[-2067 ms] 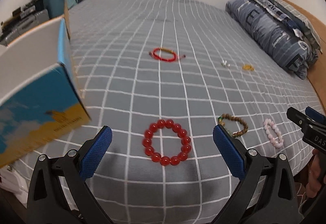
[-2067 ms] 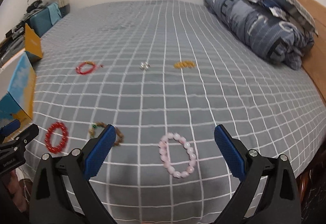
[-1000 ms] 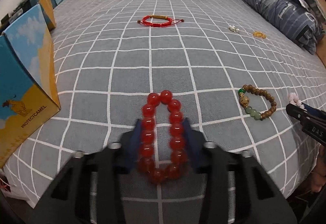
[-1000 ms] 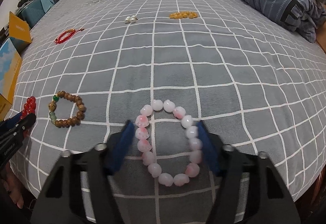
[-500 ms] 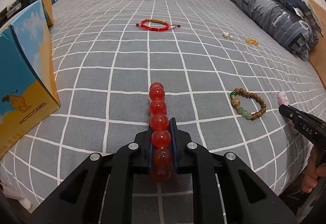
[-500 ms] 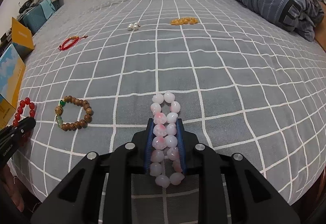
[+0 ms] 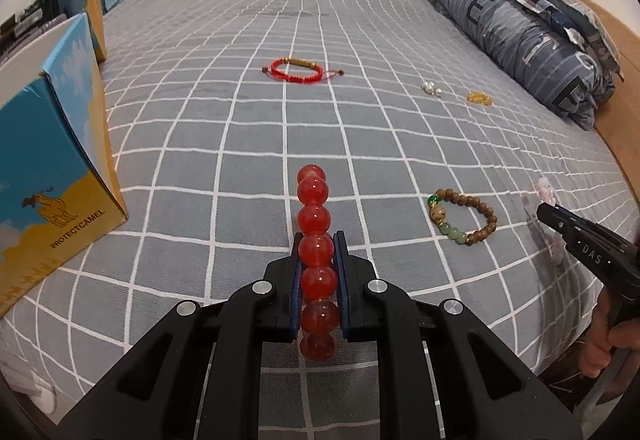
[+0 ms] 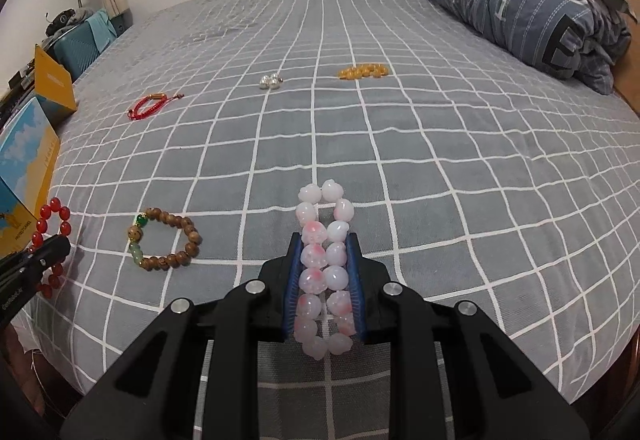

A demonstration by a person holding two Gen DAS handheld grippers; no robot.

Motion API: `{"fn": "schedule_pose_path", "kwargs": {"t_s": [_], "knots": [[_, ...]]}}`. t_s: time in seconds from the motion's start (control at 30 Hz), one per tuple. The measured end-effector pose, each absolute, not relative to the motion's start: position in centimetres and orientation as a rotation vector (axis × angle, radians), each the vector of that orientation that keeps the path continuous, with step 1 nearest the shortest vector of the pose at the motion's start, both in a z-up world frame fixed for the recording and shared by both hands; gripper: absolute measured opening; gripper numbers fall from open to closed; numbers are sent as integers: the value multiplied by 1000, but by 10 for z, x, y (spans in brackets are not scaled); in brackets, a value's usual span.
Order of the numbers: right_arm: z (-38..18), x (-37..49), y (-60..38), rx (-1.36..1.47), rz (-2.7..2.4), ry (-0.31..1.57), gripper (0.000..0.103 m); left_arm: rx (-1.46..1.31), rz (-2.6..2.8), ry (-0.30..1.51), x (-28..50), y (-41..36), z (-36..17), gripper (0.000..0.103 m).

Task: Organize jewelry
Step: 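Lift both bead bracelets and carry them over the white box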

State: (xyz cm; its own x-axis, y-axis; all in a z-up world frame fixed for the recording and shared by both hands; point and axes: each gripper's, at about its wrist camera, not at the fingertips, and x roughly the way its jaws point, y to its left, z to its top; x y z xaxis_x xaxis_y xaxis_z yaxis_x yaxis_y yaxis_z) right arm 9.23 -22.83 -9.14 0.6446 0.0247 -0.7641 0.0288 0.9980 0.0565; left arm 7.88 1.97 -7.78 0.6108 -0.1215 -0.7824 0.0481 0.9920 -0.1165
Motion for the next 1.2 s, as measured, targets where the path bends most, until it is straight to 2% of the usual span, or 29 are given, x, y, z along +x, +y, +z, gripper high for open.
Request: {"fn": "schedule_pose_path", "kwargs": {"t_s": [0.77,1.2], "knots": [[-50,79,-219,46,-31,761,20,-76,-30,797,66,21,-37,13],[-6,84,-201,20,-21,716,20,-55,-46,753,71,13,-3,13]]}}
